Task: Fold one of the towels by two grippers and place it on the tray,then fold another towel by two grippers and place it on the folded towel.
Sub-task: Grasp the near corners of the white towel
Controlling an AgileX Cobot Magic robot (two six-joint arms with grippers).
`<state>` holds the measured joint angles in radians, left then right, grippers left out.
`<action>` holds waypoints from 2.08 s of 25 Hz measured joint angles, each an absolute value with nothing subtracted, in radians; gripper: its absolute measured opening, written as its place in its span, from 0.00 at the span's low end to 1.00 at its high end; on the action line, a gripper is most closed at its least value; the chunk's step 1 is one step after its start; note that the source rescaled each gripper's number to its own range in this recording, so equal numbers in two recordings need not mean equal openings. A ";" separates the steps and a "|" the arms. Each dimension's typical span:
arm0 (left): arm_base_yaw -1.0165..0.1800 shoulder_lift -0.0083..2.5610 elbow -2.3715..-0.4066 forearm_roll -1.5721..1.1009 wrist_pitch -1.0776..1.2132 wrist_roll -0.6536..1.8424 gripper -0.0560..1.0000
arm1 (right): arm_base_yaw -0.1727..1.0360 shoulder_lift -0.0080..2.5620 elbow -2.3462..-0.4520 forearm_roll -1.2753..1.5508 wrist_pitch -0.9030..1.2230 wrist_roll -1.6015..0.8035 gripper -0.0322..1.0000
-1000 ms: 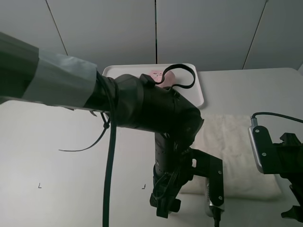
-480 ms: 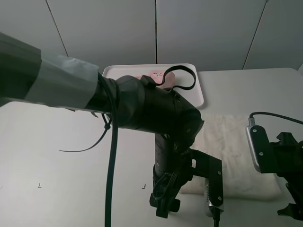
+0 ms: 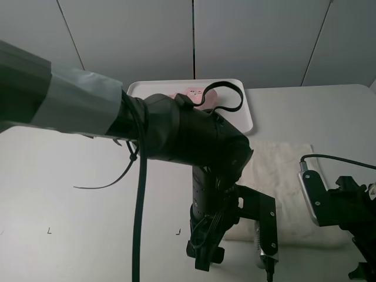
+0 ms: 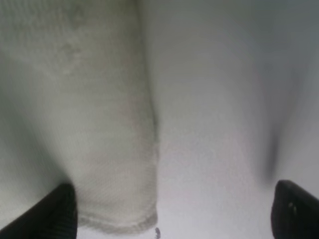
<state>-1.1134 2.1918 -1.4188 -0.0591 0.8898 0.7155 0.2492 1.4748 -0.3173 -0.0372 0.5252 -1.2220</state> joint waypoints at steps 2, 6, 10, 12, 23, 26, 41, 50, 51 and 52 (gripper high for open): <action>-1.113 2.192 -1.419 -0.059 0.890 0.715 1.00 | 0.249 1.490 -0.317 -0.037 0.508 -1.222 0.97; -1.113 2.192 -1.419 -0.059 0.890 0.713 1.00 | 0.249 1.517 -0.317 -0.037 0.487 -1.222 0.96; -1.113 2.192 -1.419 -0.059 0.890 0.713 1.00 | 0.249 1.547 -0.317 -0.041 0.469 -1.222 0.91; -1.113 2.192 -1.419 -0.059 0.890 0.713 1.00 | 0.249 1.557 -0.317 -0.047 0.457 -1.222 0.86; -1.113 2.194 -1.419 -0.059 0.886 0.713 1.00 | 0.249 1.605 -0.332 -0.091 0.360 -1.222 0.06; -1.113 2.194 -1.419 -0.059 0.882 0.713 1.00 | 0.249 1.605 -0.332 -0.106 0.360 -1.222 0.05; -1.113 2.196 -1.419 -0.045 0.831 0.645 0.96 | 0.249 1.607 -0.332 -0.111 0.360 -1.215 0.05; -1.113 2.198 -1.419 0.022 0.819 0.613 0.06 | 0.249 1.607 -0.332 -0.111 0.359 -1.189 0.05; -1.113 2.198 -1.419 0.024 0.819 0.611 0.06 | 0.249 1.607 -0.332 -0.111 0.359 -1.181 0.05; -1.113 2.198 -1.419 0.024 0.819 0.611 0.06 | 0.249 1.607 -0.332 -0.111 0.359 -1.174 0.05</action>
